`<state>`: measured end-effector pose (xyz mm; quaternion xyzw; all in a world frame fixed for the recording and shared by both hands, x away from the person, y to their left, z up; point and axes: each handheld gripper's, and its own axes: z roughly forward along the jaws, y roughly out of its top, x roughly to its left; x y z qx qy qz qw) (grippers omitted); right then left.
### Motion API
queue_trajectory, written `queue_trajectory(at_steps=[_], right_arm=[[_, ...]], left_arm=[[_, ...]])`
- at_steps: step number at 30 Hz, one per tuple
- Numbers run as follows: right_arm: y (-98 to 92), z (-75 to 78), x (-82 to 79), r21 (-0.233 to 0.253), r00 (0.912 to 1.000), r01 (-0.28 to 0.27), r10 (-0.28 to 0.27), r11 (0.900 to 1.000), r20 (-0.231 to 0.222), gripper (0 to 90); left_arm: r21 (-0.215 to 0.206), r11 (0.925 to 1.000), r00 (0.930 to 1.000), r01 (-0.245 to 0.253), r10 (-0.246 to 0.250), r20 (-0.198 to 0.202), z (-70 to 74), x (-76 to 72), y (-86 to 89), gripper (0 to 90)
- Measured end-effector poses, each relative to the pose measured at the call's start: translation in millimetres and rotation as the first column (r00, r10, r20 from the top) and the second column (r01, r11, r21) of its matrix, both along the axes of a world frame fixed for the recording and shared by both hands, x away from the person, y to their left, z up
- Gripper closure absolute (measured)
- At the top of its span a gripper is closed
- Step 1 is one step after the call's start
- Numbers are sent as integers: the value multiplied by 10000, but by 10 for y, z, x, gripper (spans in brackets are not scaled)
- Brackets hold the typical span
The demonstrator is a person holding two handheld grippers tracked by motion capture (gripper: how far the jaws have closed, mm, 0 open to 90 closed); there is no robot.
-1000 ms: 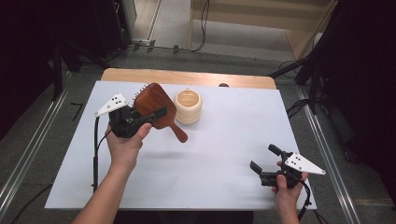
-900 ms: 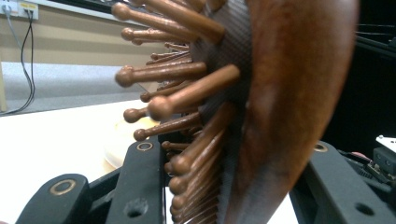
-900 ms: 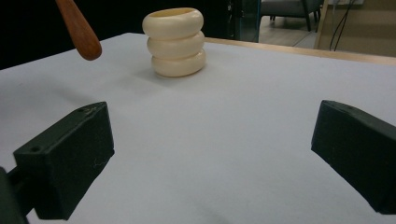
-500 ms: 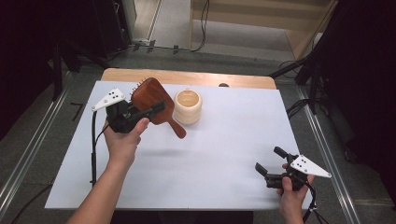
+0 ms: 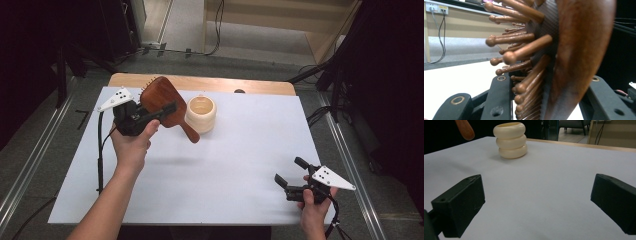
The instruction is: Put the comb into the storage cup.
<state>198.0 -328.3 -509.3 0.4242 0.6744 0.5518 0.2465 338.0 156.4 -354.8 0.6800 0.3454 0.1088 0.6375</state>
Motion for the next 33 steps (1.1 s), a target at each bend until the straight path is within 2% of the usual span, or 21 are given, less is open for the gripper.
queue_trajectory(at_steps=[33], right_arm=[[0, -20, 13, -32, 10000, -49, 49, 10000, -39, 0]], left_arm=[[-116, 9997, 9993, -236, 239, 300, 251, 233, -47, 600]])
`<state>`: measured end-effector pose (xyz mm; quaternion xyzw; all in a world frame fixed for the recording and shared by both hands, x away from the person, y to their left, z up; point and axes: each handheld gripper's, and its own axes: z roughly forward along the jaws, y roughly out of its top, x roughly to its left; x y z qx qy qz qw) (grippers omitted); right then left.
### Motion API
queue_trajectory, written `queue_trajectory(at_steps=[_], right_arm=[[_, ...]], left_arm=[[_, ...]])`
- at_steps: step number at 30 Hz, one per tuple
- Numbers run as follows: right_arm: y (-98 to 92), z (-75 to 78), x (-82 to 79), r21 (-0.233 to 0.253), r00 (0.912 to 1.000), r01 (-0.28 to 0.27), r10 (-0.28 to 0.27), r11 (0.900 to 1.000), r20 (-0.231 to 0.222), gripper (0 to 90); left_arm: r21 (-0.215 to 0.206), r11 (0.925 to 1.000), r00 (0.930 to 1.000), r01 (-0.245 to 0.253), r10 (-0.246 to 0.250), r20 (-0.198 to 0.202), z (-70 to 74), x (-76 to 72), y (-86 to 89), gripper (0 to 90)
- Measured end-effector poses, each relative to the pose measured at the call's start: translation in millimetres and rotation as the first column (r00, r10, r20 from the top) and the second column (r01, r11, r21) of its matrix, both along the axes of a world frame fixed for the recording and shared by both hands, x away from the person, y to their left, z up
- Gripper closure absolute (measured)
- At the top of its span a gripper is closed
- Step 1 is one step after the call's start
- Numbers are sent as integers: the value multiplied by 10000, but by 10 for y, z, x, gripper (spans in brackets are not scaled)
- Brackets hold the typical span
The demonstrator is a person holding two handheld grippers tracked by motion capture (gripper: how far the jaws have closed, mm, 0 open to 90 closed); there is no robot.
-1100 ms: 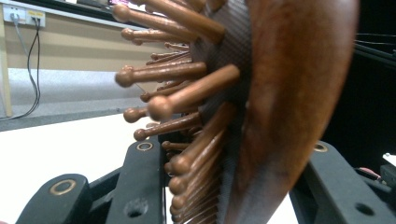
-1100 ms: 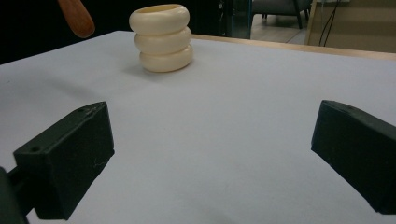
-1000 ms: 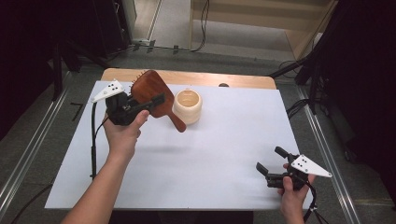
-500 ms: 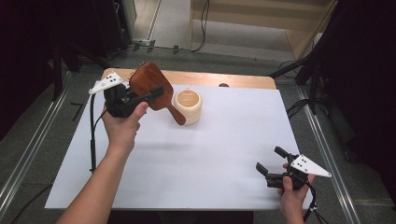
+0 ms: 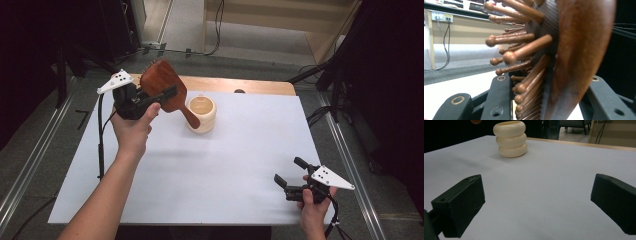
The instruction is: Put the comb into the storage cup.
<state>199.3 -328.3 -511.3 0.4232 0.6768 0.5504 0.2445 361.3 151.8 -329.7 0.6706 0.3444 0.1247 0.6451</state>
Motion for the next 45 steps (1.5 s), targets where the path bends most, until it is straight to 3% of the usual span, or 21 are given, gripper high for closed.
queue_trajectory(at_steps=[23, 45], right_arm=[[-4, -13, 10, 32, 10000, -21, 21, 10000, -15, 0], [-3, -20, 10, 46, 10000, -35, 36, 10000, -29, 0]], left_arm=[[16, 9996, 9996, -279, 279, 8, 28, 271, -63, 600], [-174, 9976, 9976, -675, 672, -161, -95, 503, -123, 600]])
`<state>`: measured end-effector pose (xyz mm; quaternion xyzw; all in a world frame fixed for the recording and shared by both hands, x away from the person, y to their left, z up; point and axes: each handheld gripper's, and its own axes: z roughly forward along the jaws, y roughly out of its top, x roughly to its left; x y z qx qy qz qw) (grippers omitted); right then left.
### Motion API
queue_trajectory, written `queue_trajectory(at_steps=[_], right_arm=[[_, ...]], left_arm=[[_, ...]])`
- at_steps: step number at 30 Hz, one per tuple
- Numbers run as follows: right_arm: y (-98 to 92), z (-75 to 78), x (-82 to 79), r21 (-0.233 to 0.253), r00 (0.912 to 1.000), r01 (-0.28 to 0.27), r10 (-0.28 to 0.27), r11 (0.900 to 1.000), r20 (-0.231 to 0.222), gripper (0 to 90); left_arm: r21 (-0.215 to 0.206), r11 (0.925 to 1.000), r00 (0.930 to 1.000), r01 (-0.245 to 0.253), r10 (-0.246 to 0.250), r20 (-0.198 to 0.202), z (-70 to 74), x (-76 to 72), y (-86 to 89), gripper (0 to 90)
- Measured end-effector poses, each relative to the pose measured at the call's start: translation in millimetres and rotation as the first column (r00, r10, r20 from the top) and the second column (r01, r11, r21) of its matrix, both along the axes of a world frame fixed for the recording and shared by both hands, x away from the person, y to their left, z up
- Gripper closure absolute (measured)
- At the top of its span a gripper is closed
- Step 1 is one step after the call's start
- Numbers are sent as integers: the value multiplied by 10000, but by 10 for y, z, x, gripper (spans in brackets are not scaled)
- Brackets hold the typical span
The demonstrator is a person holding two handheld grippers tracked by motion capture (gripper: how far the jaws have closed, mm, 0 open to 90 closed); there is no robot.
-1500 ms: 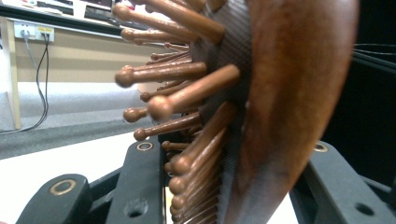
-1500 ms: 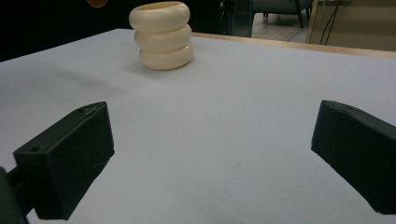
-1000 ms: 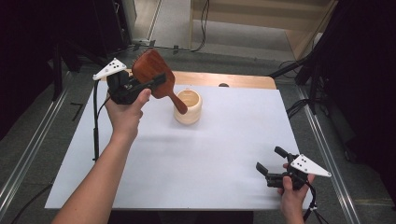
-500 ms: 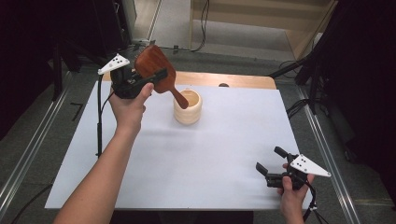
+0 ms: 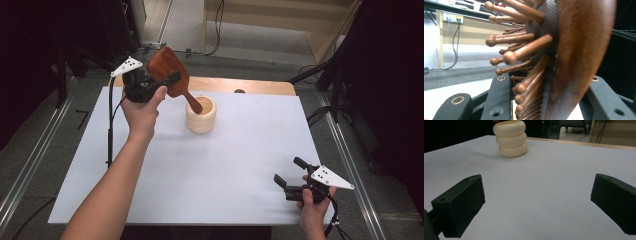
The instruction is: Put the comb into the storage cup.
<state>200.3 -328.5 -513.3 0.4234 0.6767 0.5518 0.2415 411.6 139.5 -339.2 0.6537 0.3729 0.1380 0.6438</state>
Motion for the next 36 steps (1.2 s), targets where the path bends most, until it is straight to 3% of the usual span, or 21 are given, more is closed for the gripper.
queue_trajectory(at_steps=[36], right_arm=[[-6, -3, 7, 138, 10000, 9, -9, 9999, -4, 0]], left_arm=[[373, 9966, 9972, -729, 734, -125, -274, 194, -184, 594]])
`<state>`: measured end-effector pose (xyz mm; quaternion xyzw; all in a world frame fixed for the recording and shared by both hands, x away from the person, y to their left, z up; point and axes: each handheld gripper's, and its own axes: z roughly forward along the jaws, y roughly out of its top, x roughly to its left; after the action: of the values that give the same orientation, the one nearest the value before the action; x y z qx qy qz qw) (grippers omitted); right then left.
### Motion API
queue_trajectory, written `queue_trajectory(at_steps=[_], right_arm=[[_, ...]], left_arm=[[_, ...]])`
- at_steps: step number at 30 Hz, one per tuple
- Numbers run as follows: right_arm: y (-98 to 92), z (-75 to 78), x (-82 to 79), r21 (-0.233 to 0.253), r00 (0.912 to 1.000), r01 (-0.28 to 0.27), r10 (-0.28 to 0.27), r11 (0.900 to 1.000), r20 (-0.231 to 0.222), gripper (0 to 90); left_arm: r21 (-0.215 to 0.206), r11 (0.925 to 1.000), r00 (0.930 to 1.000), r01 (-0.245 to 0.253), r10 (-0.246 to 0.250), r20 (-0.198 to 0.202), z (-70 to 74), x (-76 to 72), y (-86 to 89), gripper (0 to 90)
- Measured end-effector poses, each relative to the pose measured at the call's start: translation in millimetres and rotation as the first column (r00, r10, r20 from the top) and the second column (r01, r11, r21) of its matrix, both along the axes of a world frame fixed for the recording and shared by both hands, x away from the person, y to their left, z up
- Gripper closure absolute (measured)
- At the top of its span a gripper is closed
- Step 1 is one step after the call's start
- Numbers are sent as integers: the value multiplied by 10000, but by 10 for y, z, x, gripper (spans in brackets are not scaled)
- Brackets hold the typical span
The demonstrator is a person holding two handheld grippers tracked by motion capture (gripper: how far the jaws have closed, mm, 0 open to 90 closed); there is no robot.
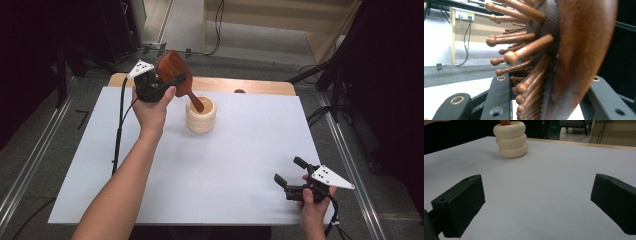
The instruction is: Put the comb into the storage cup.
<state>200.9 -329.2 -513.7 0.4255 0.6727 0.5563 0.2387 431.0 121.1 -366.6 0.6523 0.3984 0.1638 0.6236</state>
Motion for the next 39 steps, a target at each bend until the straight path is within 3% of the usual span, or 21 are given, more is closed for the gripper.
queue_trajectory(at_steps=[13, 39], right_arm=[[-7, -3, 10, -34, 10000, -30, 30, 10000, 50, 0], [-2, -7, 15, -33, 10000, -62, 62, 10000, 24, 0]], left_arm=[[291, 9995, 9998, -94, 100, -188, -140, 18, -110, 590], [441, 9988, 9986, -232, 253, -462, -379, 44, -241, 589]])
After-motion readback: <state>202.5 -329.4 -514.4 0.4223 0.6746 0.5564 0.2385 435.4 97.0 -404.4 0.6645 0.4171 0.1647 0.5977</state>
